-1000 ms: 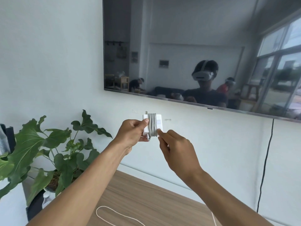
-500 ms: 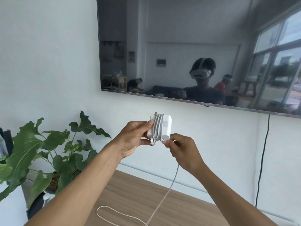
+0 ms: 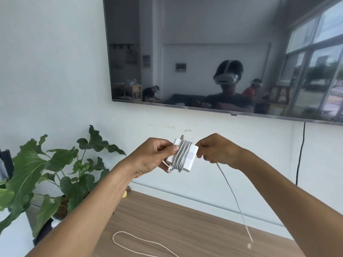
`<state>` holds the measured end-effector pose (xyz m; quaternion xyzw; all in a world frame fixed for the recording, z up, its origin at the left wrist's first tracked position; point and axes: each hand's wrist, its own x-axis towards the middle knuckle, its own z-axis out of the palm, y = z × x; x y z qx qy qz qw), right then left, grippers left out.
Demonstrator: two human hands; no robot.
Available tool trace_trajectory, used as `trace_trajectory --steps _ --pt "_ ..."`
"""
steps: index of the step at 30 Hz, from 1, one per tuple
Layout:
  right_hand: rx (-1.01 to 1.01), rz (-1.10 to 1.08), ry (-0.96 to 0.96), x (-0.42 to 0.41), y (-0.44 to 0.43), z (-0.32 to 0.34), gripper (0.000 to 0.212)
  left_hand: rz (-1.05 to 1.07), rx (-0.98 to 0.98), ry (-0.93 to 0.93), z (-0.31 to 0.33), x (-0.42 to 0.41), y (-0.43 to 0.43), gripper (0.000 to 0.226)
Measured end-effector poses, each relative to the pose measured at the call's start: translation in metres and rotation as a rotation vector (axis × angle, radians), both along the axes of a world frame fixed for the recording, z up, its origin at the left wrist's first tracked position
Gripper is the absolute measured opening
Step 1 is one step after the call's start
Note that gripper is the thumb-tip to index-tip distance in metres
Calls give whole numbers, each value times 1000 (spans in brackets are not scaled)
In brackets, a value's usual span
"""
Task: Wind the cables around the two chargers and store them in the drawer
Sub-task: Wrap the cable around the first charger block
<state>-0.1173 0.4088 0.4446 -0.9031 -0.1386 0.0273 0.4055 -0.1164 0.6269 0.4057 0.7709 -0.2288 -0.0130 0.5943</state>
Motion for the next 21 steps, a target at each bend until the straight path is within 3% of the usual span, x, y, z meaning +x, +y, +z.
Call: trace_trajectory --steps 4,7,12,21 --pt "68 14 216 2 -3 7 13 30 95 -63 0 -2 -1 28" --pt "107 -44 224 4 0 10 17 92 152 -112 -2 0 -4 25" --pt "23 -162 -117 0 14 11 30 230 85 -145 0 5 -12 22" --pt "32 -222 -624 -12 30 -13 22 479 46 -223 -1 12 -23 23"
